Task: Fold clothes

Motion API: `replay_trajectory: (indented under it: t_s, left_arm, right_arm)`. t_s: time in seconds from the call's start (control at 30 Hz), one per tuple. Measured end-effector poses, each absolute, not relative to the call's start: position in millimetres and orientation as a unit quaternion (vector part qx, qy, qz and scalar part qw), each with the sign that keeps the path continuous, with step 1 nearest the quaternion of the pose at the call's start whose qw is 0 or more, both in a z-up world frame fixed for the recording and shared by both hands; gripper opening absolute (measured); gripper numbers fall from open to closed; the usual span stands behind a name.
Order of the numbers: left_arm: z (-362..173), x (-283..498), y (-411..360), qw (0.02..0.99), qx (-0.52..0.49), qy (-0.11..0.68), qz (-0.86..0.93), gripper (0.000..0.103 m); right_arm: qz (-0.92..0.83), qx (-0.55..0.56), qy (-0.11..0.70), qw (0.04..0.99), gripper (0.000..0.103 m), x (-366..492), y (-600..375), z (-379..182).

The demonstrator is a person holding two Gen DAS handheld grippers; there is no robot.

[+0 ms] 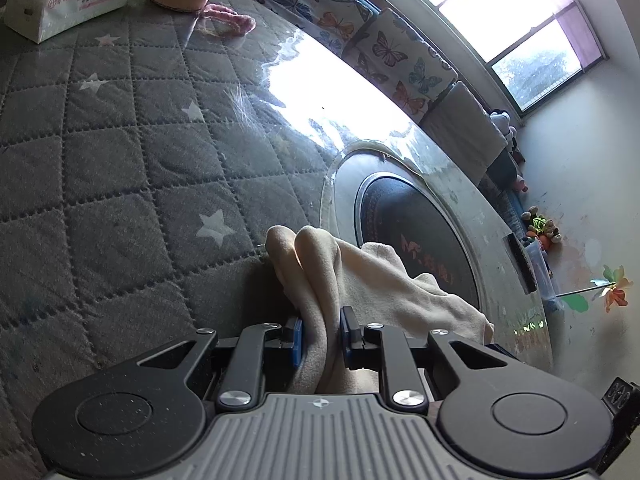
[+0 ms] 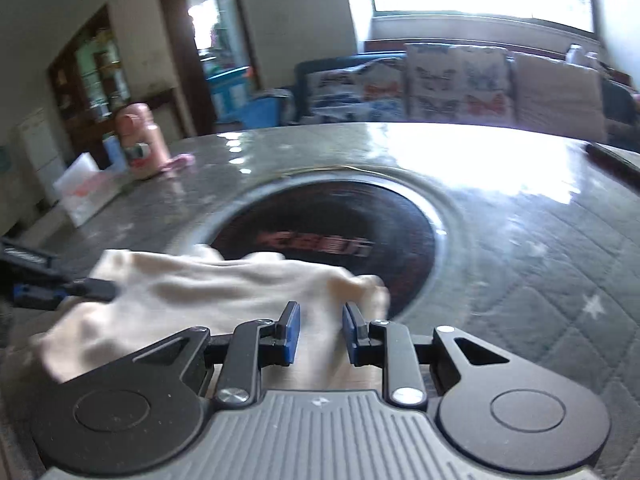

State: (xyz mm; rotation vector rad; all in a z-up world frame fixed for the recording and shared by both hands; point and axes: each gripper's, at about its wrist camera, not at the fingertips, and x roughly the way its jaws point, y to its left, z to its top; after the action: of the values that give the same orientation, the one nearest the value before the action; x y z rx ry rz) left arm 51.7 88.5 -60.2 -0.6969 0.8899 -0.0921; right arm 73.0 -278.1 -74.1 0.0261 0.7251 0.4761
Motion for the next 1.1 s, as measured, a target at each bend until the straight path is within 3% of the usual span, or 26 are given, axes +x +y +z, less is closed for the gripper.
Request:
replay_trajectory:
  t_s: [0.27, 0.43, 0.47, 0.57, 0.87, 1.1]
  left_arm:
    - [-59, 54, 84, 0.848, -0.317, 0.423, -0.041, 0.020]
    - [-58, 55, 82, 0.853, -0.306, 0.421, -0.042, 0.020]
    - [-58, 55, 81, 0.854, -0.303, 0.420, -0.042, 0.020]
    - [-55, 54, 80, 0.859, -0.297, 0.415, -0.045, 0.018]
    - [-35, 37, 97, 0.881, -0.287, 0.374, -0.041, 0.016]
    - [-18, 13, 147, 0.894, -0.296, 0.337, 0.004, 0.016]
  right_arm:
    - [0.203, 0.010, 0.349, 0.915, 0.033, 75, -290, -81]
    - [0.208, 0.044, 0.367, 0.906, 0.033, 79, -298, -86]
    - [0.210, 0.048, 0.369, 0.904, 0.033, 80, -298, -86]
    - [0.226, 0.067, 0.377, 0.895, 0.011, 83, -298, -86]
    - [0.253, 0.053, 0.356, 0.898, 0.007, 77, -275, -55]
    - [0.317, 0.011, 0.331, 0.889, 0.007, 88, -203, -27]
